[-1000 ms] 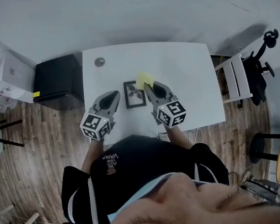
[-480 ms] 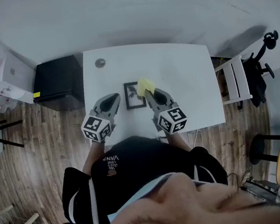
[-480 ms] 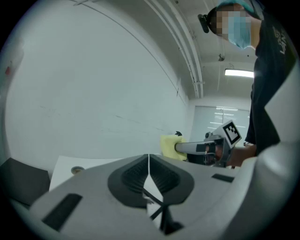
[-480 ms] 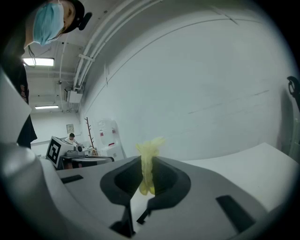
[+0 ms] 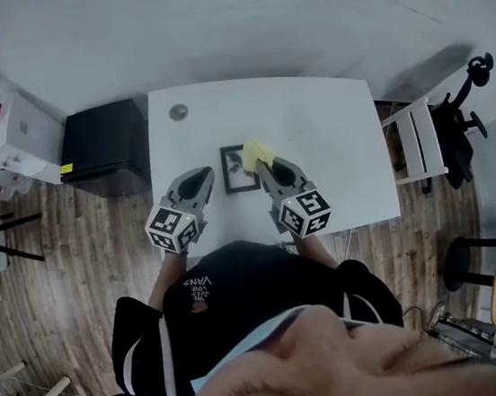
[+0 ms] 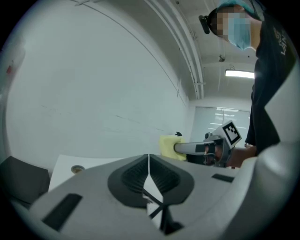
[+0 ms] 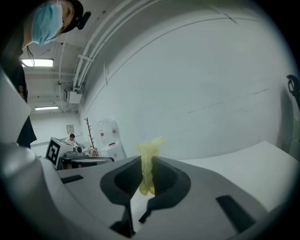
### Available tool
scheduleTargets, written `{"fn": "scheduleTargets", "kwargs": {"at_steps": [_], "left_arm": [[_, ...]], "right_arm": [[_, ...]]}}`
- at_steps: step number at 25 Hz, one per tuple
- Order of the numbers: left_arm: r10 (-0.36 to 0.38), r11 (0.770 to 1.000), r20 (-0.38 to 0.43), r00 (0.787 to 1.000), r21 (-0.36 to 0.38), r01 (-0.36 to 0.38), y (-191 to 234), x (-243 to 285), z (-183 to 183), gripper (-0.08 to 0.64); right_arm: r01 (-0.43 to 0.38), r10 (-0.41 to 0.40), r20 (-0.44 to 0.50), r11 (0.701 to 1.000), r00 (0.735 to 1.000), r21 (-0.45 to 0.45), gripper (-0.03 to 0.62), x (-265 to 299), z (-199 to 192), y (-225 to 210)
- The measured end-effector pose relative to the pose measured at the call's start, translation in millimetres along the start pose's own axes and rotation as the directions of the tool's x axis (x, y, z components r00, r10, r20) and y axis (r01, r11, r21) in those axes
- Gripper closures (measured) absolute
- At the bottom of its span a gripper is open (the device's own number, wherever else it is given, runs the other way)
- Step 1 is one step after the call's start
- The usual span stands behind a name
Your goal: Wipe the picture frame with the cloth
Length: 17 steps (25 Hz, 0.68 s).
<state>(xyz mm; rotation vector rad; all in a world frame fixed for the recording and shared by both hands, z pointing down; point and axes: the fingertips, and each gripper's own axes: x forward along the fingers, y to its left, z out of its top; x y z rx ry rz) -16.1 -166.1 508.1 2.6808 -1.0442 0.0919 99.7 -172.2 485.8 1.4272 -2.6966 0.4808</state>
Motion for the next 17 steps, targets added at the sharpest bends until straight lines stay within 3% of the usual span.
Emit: {"fn": "scheduleTargets", "kwargs": {"at_steps": [17], "left_arm": [[-0.008, 1.0, 0.001, 1.0, -0.006, 0.008, -2.3, -0.7, 1.2, 0.543]], "right_arm": [[-0.007, 0.007, 0.001, 1.0, 1.0, 0.004, 0.554, -0.1, 0.8, 4.6]]}}
